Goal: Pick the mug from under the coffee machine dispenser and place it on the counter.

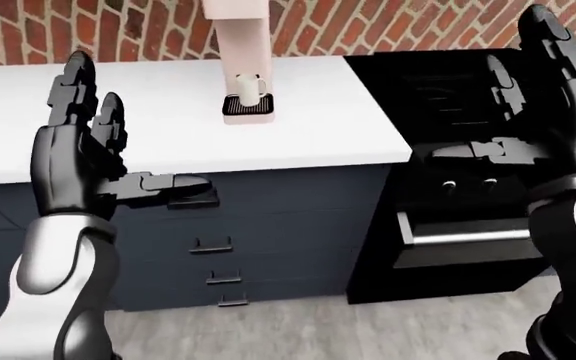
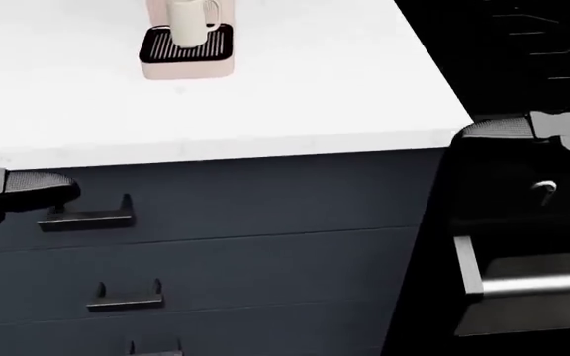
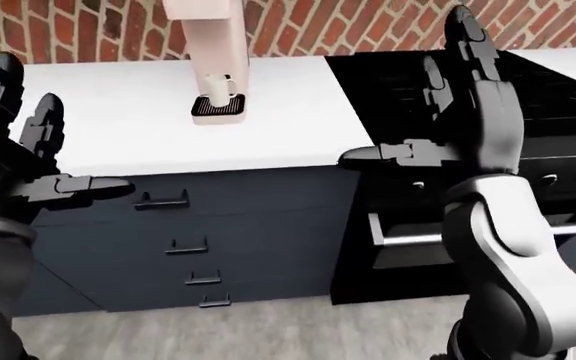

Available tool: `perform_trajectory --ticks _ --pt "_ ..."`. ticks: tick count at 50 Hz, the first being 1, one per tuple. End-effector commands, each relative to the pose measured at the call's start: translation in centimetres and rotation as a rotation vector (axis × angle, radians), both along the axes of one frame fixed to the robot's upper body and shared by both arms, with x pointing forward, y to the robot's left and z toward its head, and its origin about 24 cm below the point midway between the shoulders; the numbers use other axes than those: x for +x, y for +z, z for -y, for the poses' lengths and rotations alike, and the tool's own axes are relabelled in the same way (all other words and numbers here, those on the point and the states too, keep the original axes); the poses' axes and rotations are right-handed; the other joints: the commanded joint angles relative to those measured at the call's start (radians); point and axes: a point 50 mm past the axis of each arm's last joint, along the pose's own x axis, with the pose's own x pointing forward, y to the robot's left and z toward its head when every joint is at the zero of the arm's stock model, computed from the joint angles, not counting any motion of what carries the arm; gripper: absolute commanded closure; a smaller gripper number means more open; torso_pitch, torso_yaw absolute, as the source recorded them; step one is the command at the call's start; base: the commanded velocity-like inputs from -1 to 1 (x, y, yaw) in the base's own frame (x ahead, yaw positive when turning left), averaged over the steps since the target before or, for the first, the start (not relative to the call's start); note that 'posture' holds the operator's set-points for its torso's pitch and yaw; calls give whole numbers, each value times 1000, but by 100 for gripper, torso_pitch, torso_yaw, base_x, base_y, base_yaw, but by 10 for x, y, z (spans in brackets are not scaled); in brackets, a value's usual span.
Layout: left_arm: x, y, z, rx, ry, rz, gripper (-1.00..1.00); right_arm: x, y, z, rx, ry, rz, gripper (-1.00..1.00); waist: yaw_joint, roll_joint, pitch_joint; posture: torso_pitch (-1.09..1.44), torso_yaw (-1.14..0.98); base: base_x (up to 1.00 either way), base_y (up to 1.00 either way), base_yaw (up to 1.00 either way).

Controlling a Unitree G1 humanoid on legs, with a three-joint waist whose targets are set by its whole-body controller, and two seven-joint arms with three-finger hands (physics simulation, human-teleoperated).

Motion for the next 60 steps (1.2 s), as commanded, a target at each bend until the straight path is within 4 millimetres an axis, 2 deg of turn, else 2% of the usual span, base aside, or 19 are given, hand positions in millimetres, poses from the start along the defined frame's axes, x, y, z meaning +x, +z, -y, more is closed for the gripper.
perform_trajectory --ticks 1,7,10,11,13,19,21,23,24,25,33,35,37,38,40,46,50,52,60 --pt "-6 15 5 19 -23 93 -100 -8 16 3 -6 -26 101 -100 -3 0 -18 0 0 23 5 0" --pt "-7 16 5 20 -23 95 -100 -8 16 3 -9 -25 102 -100 8 -55 -16 0 0 24 4 0" --pt "-7 16 5 20 -24 96 -100 -8 16 4 -8 -26 103 -100 13 -121 -33 0 0 24 3 0" --pt "-7 17 5 21 -25 96 -100 -8 16 4 -8 -27 102 -100 3 -83 -19 0 0 24 2 0" --pt "-8 17 5 21 -23 97 -100 -8 15 4 -7 -27 101 -100 0 -103 -8 0 0 24 2 0" --pt "-7 17 6 19 -26 96 -100 -8 15 5 -6 -30 100 -100 -16 -53 -2 0 0 24 2 0" --pt "-8 18 6 19 -27 96 -100 -8 17 5 -6 -28 101 -100 -21 -20 -3 0 0 24 2 0" --pt "-7 19 7 20 -28 95 -100 -7 17 6 -5 -30 101 -100 -23 44 -29 0 0 24 2 0" --pt "-7 19 7 22 -26 95 -100 -7 17 6 -4 -31 101 -100 -11 7 -19 0 0 23 2 0" --pt "-7 19 7 22 -26 95 -100 -7 17 6 0 -32 100 -100 -16 26 -13 0 0 24 2 0" --pt "-8 21 7 21 -30 96 -100 -8 16 7 -3 -33 98 -100 4 -36 -15 0 0 20 1 0" --pt "-8 21 7 21 -29 96 -100 -8 17 7 -2 -34 99 -100 9 -66 -16 0 0 20 0 0" --pt "-8 21 7 22 -30 96 -100 -8 17 7 -2 -35 99 -100 11 -123 -32 0 0 20 0 0" --pt "-8 21 7 21 -29 97 -100 -8 17 7 -2 -34 99 -100 1 -87 -21 0 0 20 0 0" --pt "-9 21 7 22 -31 97 -100 -8 17 7 -2 -36 100 -100 -1 -106 -14 0 0 20 0 0" --pt "-9 21 8 20 -33 96 -100 -6 16 9 -4 -49 98 -100 -10 -57 -9 0 0 15 0 0" --pt "-9 22 8 18 -34 97 -100 -7 17 9 -4 -51 99 -100 -20 21 -22 0 0 6 0 0" --pt "-9 22 8 18 -34 97 -100 -7 17 10 -2 -52 99 -100 -22 -16 -13 0 0 2 0 0" --pt "-10 23 8 18 -35 99 -100 -7 18 11 10 -53 100 -100 -4 -56 -20 0 0 0 0 0"
